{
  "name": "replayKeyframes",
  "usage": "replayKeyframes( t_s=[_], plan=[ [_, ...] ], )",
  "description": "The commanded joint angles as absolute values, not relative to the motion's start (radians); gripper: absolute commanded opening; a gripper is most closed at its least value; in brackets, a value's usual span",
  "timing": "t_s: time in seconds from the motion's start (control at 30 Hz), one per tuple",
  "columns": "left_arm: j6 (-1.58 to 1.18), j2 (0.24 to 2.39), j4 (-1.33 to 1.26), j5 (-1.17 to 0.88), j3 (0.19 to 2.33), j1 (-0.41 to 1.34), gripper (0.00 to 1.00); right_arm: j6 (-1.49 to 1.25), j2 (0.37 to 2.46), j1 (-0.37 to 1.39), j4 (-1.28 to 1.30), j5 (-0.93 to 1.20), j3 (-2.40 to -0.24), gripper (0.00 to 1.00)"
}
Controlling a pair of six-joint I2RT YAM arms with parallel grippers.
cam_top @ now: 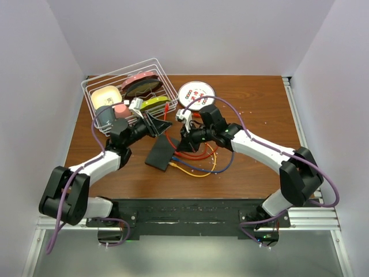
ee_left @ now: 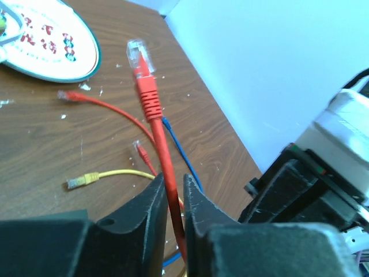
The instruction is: Insert the plug into the switch port
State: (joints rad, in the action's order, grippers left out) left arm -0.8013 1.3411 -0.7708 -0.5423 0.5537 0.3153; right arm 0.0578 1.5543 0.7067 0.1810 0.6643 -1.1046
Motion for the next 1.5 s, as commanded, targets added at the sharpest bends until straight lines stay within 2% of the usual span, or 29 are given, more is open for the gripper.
replayKeyframes(
  t_s=[0.0,0.3,0.33,0.37,0.4,0.63,0.73,0.77,0.9,1.2,1.3,1.47],
  plan=[
    [-0.782,1.252,-0.859,-0.555,0.578,0.296,0.19,0.081,1.559,0.712,0.210,0.644,-1.108,0.00],
    [-0.749,1.132,-0.802,-0.538,0.568,0.272,0.18,0.086,1.591,0.713,0.233,0.575,-1.106,0.00],
    [-0.744,1.131,-0.799,-0.540,0.568,0.272,0.16,0.084,1.592,0.713,0.233,0.577,-1.108,0.00],
    [-0.742,1.128,-0.796,-0.545,0.568,0.272,0.06,0.080,1.595,0.713,0.232,0.578,-1.111,0.00],
    [-0.744,1.127,-0.798,-0.552,0.565,0.272,0.01,0.074,1.594,0.713,0.224,0.580,-1.112,0.00],
    [-0.752,1.143,-0.805,-0.549,0.515,0.272,0.00,0.018,1.546,0.713,0.169,0.508,-1.127,0.04],
    [-0.753,1.150,-0.770,-0.538,0.497,0.272,0.29,0.012,1.545,0.713,0.167,0.497,-1.118,0.03],
    [-0.761,1.150,-0.761,-0.522,0.492,0.272,0.46,0.015,1.543,0.713,0.167,0.497,-1.115,0.03],
    [-0.778,1.201,-0.730,-0.525,0.489,0.272,0.61,0.011,1.519,0.713,0.155,0.485,-1.095,0.03],
    [-0.791,1.347,-0.768,-0.532,0.528,0.273,0.69,0.018,1.488,0.713,0.161,0.511,-1.094,0.04],
    [-0.840,1.420,-0.866,-0.571,0.537,0.273,0.66,0.029,1.488,0.712,0.172,0.534,-1.091,0.04],
    [-0.968,1.561,-1.155,-0.646,0.538,0.273,0.51,0.052,1.488,0.713,0.198,0.554,-1.082,0.05]
  ],
)
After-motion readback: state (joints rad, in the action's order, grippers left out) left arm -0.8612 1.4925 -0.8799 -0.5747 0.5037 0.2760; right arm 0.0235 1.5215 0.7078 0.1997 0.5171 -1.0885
